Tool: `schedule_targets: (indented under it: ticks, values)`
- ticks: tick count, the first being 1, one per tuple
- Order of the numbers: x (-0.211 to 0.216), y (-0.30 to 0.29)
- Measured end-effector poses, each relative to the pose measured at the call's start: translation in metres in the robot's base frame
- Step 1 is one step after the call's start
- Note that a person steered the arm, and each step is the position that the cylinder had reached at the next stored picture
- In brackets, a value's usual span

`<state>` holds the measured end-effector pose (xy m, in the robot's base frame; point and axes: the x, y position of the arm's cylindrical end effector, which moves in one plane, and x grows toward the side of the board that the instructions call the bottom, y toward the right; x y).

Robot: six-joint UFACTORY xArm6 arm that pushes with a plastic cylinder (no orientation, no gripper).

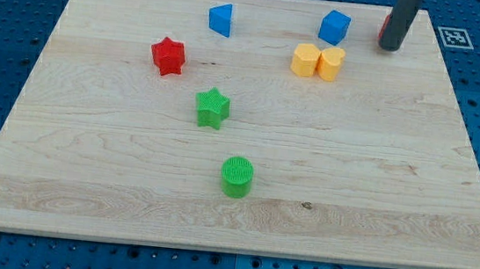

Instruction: Slightly push the blue cube to the left

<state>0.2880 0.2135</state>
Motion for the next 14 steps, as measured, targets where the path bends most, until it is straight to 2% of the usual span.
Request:
schedule_targets:
  ticks: [3, 5, 10, 11, 12, 13, 14]
  values:
    - [0.003, -0.001]
    - [-0.024, -0.030]
    - [-0.015, -0.074]
    - [-0.020, -0.095]
    - [-0.057, -0.102]
    - [-0.070, -0.106]
    - [-0.061, -0.134]
